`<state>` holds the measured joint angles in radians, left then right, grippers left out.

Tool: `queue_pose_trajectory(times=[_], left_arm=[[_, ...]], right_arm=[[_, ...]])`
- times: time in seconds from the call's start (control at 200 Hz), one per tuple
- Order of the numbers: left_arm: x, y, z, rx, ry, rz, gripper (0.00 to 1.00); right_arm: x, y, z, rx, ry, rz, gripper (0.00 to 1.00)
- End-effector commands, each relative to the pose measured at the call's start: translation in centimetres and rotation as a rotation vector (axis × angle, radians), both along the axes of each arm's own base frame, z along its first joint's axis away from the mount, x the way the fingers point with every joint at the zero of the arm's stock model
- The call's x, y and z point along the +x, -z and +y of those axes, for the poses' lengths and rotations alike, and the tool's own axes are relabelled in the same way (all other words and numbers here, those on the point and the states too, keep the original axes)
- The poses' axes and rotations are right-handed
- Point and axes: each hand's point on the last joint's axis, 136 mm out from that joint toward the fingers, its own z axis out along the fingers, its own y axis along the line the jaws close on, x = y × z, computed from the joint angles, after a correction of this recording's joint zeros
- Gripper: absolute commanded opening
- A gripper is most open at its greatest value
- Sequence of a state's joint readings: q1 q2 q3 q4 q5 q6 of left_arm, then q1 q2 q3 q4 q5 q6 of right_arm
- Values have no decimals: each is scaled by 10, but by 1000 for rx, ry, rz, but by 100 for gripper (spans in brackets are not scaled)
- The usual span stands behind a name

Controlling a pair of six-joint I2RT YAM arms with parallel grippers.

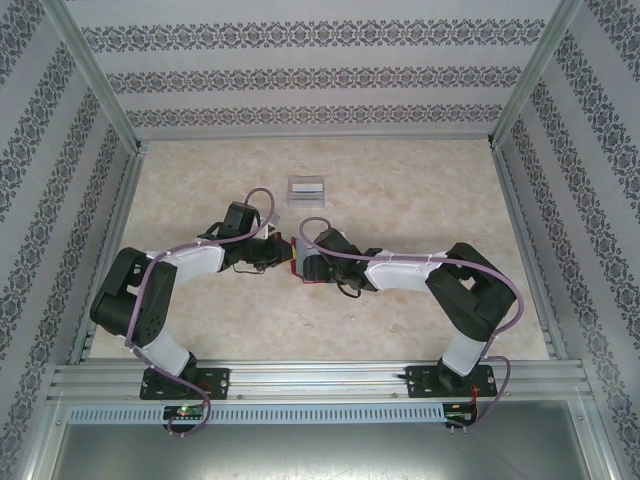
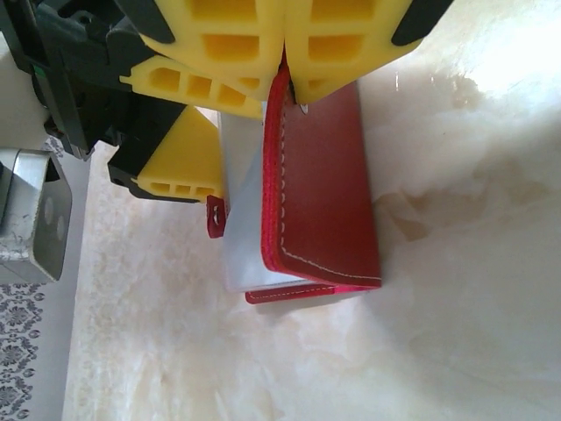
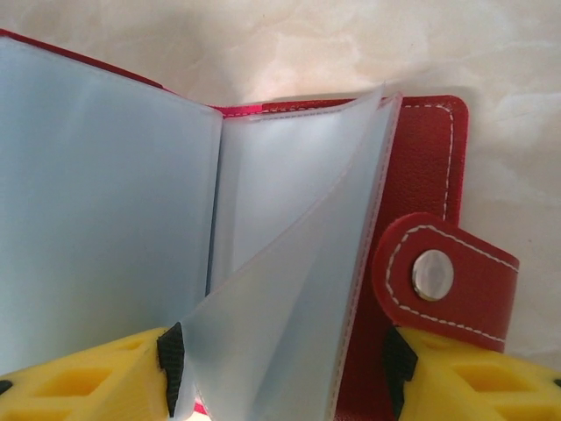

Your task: Put the credit cards into the card holder

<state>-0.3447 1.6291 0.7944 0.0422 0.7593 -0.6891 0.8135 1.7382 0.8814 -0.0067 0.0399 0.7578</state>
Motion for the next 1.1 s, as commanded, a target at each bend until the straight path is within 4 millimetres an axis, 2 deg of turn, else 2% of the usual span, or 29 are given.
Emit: queue_pose_trajectory(times=[0.0, 0.095, 0.21, 0.325, 0.395, 0.52, 0.69, 0.839, 0.994, 1.094], left_arm=[[1, -1, -4, -41, 20, 3, 0], [2, 2, -3, -36, 17, 19, 0], [1, 3, -1, -21, 11, 20, 0], [-1, 7, 1, 1, 17, 26, 0], [-2, 7, 0, -5, 21, 29, 0], [-1, 7, -1, -22, 14, 22, 0], [-1, 7, -5, -54, 13, 39, 0], [1, 5, -8, -78, 14, 46, 0], [1, 2, -9, -90, 17, 34, 0], [1, 4, -10, -94, 20, 45, 0]], right_arm=[[0, -5, -4, 1, 21, 1, 70], [1, -25, -9, 24, 25, -43, 76], [-1, -51, -25, 33, 42, -92, 78], [-6, -60, -35, 67, 45, -105, 78], [-7, -67, -30, 96, 31, -106, 78], [-8, -78, -4, 102, -11, -123, 81], [-5, -59, 16, 118, -16, -78, 79], [-9, -40, 23, 109, -41, -39, 79], [-11, -26, 22, 86, -30, -18, 77], [-10, -25, 22, 97, -12, -10, 77]])
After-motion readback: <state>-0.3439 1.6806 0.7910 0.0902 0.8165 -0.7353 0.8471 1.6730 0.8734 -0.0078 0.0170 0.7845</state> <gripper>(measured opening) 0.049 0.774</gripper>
